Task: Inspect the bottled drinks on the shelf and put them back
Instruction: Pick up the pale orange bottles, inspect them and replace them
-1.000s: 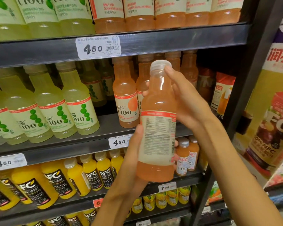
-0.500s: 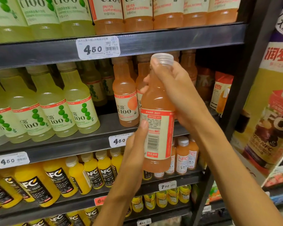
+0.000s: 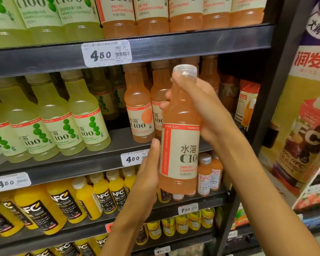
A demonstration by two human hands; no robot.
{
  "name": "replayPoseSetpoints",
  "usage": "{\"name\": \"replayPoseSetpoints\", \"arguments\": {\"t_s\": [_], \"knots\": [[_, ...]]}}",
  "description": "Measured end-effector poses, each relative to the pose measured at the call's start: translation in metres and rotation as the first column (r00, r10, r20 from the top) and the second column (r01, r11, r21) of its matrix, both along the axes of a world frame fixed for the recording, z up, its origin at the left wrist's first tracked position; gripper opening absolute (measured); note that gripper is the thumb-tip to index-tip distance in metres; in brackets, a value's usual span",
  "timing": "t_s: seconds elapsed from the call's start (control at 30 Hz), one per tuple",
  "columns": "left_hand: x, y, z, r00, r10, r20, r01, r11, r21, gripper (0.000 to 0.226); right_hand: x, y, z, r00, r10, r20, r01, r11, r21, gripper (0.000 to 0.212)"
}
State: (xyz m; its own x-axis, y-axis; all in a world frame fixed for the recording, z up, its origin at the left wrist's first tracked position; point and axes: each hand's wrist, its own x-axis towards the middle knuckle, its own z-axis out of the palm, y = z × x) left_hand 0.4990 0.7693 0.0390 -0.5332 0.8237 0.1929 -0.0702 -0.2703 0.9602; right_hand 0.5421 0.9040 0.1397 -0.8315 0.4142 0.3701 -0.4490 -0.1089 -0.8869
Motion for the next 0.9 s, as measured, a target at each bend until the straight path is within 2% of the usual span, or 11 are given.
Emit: {"name": "replayPoseSetpoints", "arguments": {"t_s": [0.07,0.13,0.33,0.47,0.57,0.63,0.73,0.8,0.87,0.9], "knots": [[0.003,0.004,0.0,0.994,0.003,-0.111,-0.005,1.0,-0.021,0.055,0.001,0.0,0.0,0.988,-0.152,0.02,0.151,0.987,0.047,0.019],[0.005,0.011,-0.001,0.988,0.008,-0.153,-0.015,0.999,-0.042,0.051,0.0,0.001,0.0,0.974,-0.213,0.076,0.211,0.977,0.037,0.021],[0.005,0.035,-0.008,0.996,-0.027,-0.087,0.025,0.999,-0.02,0.04,0.009,0.019,0.001,0.958,-0.248,0.147,0.24,0.968,0.071,0.037],[0.01,0.054,-0.016,0.996,-0.049,-0.079,0.049,0.999,-0.003,0.042,0.019,0.029,0.002,0.966,-0.235,0.108,0.222,0.967,0.123,0.021],[0.01,0.069,-0.015,0.996,-0.028,-0.088,0.029,1.0,0.011,0.049,0.023,0.04,-0.001,0.945,-0.323,0.051,0.314,0.94,0.131,0.015],[0.008,0.082,-0.013,0.993,0.021,-0.117,-0.018,1.0,0.024,0.044,0.025,0.05,-0.001,0.914,-0.406,0.015,0.399,0.903,0.159,0.014],[0.007,0.103,-0.008,0.975,0.064,-0.211,-0.063,0.998,0.013,0.045,0.025,0.065,0.002,0.853,-0.518,-0.056,0.517,0.829,0.213,0.025],[0.008,0.115,-0.006,0.943,0.086,-0.322,-0.095,0.995,-0.011,0.063,0.024,0.074,0.005,0.821,-0.56,-0.11,0.566,0.777,0.275,0.03],[0.01,0.127,-0.006,0.869,0.127,-0.478,-0.171,0.984,-0.05,0.082,0.022,0.081,0.007,0.797,-0.586,-0.15,0.597,0.724,0.344,0.028],[0.01,0.134,-0.006,0.83,0.159,-0.535,-0.213,0.976,-0.041,0.085,0.02,0.085,0.006,0.781,-0.602,-0.163,0.614,0.695,0.375,0.026]]}}
